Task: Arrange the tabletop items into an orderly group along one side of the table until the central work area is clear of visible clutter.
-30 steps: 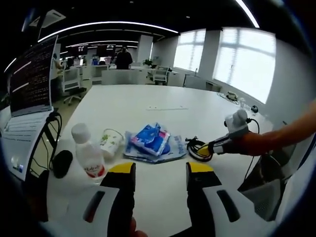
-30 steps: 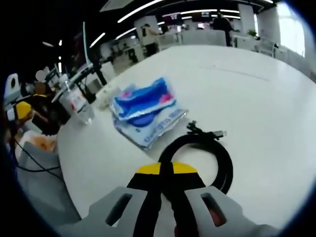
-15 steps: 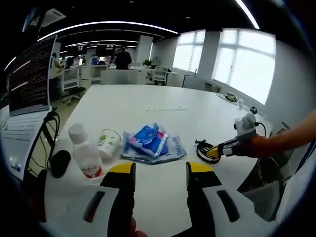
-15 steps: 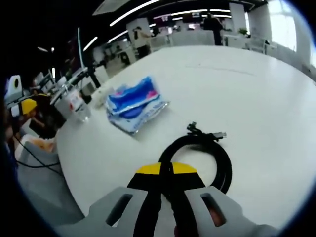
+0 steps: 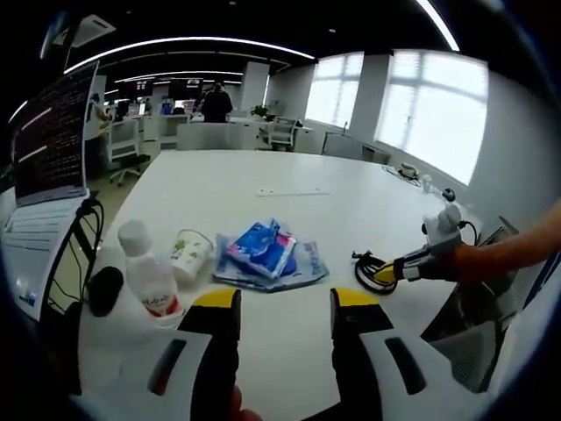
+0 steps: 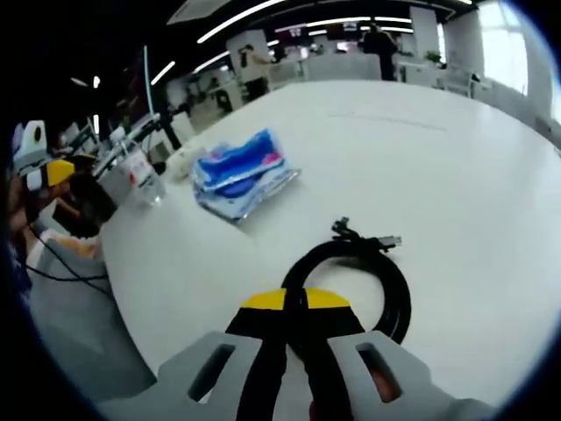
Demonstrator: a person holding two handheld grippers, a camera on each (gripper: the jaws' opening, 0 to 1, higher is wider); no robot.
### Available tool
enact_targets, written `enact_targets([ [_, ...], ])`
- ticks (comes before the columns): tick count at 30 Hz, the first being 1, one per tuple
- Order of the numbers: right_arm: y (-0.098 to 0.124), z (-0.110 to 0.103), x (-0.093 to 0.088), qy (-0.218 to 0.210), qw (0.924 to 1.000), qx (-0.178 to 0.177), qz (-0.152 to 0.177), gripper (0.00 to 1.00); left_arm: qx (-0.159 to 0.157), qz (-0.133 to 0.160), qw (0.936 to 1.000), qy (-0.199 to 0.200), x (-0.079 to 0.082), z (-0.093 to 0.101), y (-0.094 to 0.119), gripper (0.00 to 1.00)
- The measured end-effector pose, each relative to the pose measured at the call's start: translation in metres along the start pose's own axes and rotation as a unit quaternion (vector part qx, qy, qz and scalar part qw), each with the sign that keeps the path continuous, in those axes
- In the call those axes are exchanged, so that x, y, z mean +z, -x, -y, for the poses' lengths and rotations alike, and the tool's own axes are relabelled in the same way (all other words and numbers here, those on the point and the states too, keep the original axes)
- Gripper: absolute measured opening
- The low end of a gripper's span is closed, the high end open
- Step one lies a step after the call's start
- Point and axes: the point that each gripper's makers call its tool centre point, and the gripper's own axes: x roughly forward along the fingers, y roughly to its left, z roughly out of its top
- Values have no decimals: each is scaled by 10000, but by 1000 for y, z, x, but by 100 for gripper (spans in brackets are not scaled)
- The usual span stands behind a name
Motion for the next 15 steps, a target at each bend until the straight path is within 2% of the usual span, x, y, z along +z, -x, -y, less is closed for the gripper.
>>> enact_targets([
  [6,-2,2,-6,40,9999,-40,-83,6,27,-28,10000,12,-4,-1,2,40],
  [10,-2,-1,-10,42,9999,30,-160,13,33,-46,10000,34,-7,-1,2,40],
  [15,1,-2,-11,98,9998,68,-167,15,48,-73,9999,71,-10,0,2,40],
])
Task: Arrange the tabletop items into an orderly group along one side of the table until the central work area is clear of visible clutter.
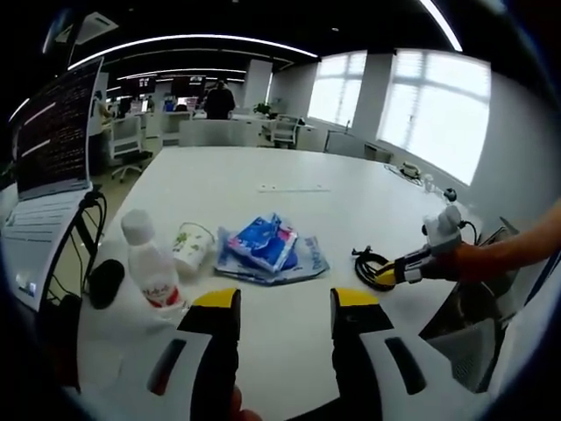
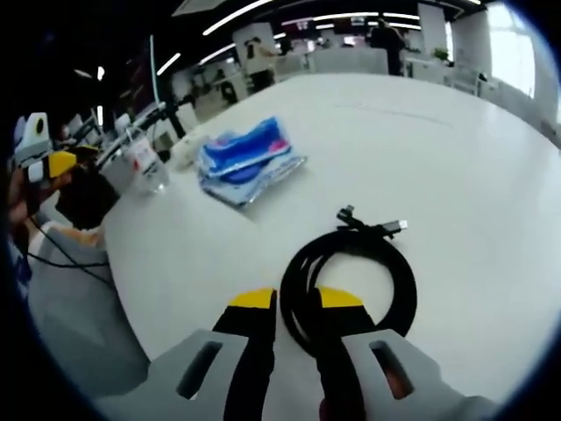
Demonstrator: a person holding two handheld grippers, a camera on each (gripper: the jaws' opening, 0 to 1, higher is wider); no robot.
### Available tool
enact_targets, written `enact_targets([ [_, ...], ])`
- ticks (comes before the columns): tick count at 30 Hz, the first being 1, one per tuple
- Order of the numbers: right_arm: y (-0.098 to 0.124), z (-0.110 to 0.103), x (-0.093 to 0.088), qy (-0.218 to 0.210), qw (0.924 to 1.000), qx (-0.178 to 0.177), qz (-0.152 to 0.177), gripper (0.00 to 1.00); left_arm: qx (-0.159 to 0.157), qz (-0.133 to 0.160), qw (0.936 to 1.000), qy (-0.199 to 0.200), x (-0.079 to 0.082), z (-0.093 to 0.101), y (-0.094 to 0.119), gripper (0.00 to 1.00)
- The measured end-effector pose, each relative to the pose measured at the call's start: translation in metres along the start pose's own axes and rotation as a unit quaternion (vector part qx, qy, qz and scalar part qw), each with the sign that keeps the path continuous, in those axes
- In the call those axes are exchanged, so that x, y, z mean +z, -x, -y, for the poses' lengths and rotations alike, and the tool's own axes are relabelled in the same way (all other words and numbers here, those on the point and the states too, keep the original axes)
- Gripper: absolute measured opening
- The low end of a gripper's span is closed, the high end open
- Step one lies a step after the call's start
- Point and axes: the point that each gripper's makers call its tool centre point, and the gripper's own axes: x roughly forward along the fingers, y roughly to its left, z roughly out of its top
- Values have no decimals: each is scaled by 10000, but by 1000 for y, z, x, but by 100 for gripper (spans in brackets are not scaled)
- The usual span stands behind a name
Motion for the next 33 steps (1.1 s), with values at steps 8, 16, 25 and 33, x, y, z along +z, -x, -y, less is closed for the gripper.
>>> enact_targets([
  [8,5,6,4,7,10000,-62,78,15,31,-21,10000,72,-6,2,1,40],
  [16,7,8,15,48,9998,-88,162,15,95,-70,9997,219,-15,0,-1,40],
  [25,0,8,31,52,9997,-64,223,14,184,-117,9988,437,-23,-2,-7,38],
  [33,-11,2,50,47,9995,57,302,12,249,-193,9976,615,-25,-6,-17,38],
])
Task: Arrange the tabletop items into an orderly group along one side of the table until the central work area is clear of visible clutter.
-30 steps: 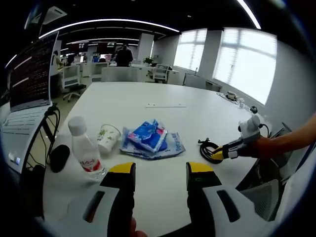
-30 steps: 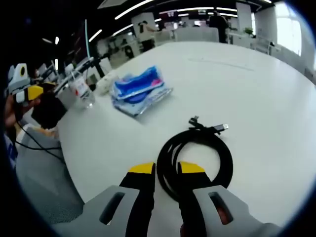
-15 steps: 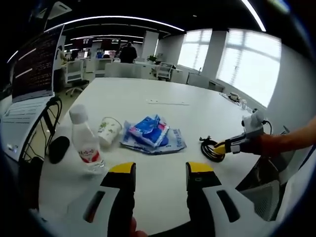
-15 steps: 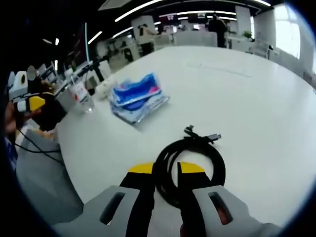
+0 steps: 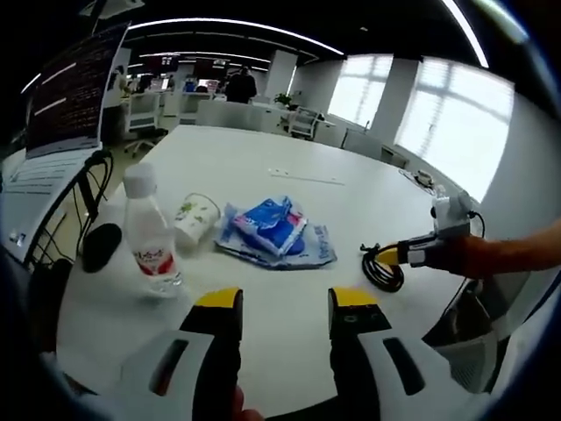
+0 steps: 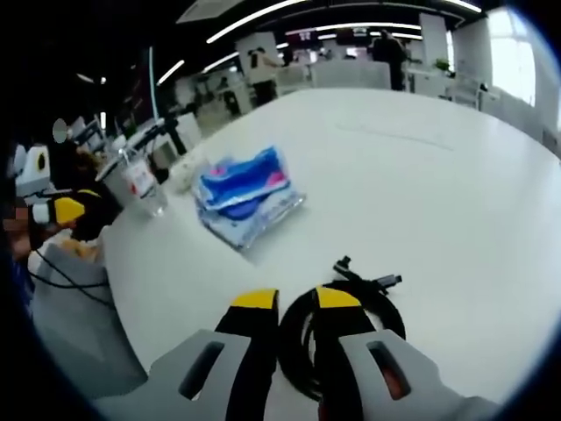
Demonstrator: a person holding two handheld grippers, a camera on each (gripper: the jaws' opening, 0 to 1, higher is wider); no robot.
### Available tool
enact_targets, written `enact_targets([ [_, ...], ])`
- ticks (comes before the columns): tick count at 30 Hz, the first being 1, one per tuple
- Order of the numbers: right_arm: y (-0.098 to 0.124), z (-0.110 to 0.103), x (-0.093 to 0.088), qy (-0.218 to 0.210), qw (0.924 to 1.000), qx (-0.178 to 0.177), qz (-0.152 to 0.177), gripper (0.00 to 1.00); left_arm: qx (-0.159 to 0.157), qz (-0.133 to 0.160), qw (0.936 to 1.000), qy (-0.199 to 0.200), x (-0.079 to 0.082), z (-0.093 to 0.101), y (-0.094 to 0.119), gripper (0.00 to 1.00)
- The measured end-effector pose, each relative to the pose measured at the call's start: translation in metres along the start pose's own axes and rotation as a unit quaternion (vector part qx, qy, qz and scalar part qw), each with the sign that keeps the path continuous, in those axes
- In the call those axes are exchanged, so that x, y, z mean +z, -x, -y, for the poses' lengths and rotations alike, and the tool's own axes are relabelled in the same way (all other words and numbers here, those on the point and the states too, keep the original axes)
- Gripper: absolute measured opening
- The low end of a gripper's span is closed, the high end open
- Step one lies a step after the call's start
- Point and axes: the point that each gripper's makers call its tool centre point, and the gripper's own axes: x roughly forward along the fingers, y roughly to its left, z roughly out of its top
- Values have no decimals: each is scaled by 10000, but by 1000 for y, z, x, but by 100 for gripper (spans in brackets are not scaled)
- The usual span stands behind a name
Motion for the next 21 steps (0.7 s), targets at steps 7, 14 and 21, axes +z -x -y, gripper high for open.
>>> enact_targets([
  [7,-10,-4,12,-25,9999,120,25,12,45,-48,9997,226,0,-4,-15,37],
  [14,-20,-8,27,-111,9995,278,59,12,138,-166,9989,421,-7,-7,-31,35],
  [21,-30,-10,42,-71,9992,385,57,11,162,-229,9980,558,-5,-7,-49,35],
])
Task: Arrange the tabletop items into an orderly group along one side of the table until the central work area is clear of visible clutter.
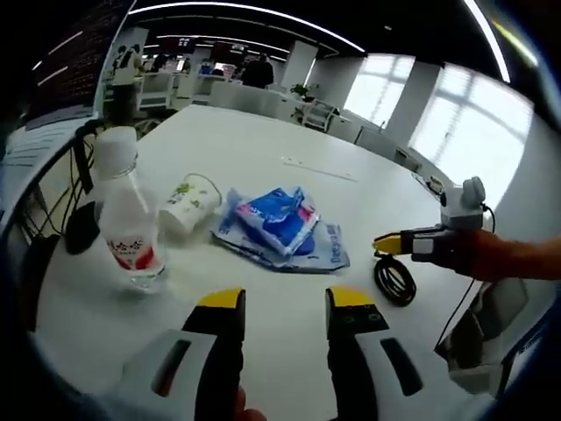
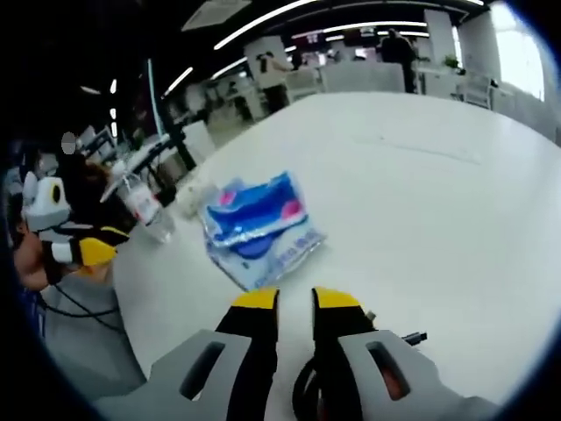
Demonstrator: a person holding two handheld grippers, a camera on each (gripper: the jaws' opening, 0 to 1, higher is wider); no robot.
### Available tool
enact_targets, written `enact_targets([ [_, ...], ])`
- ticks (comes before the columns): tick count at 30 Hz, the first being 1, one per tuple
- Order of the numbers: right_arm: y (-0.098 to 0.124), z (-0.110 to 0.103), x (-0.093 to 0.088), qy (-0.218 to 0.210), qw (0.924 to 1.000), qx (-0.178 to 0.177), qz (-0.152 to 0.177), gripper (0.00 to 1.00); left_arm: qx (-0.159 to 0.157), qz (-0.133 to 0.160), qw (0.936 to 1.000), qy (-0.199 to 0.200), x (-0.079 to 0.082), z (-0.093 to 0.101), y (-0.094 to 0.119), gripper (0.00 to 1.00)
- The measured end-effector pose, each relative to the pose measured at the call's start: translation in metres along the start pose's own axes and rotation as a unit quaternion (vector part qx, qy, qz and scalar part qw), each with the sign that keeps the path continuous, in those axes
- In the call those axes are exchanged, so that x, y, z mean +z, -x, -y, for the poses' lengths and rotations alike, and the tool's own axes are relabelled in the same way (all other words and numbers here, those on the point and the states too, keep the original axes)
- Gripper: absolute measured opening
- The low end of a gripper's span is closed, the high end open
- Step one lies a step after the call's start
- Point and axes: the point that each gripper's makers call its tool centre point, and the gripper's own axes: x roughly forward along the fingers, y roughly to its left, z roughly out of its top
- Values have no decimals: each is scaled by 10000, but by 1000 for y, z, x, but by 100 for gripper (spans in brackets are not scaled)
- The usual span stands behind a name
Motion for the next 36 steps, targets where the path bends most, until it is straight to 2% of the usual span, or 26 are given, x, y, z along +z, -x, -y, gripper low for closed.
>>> enact_targets([
  [16,-15,14,10,-64,9998,6,-165,12,100,-34,9994,337,12,-1,-37,34],
  [20,-21,18,22,-224,9997,6,-72,12,207,-48,9982,565,13,-8,-45,33],
  [27,-38,20,39,-244,9997,40,-73,13,424,-9,9941,995,16,-17,-58,33],
  [31,-45,17,44,-243,9997,75,-70,13,439,31,9916,1217,16,-19,-65,32],
  [36,-56,14,47,-214,9996,101,-121,13,515,85,9888,1396,15,-21,-73,26],
])
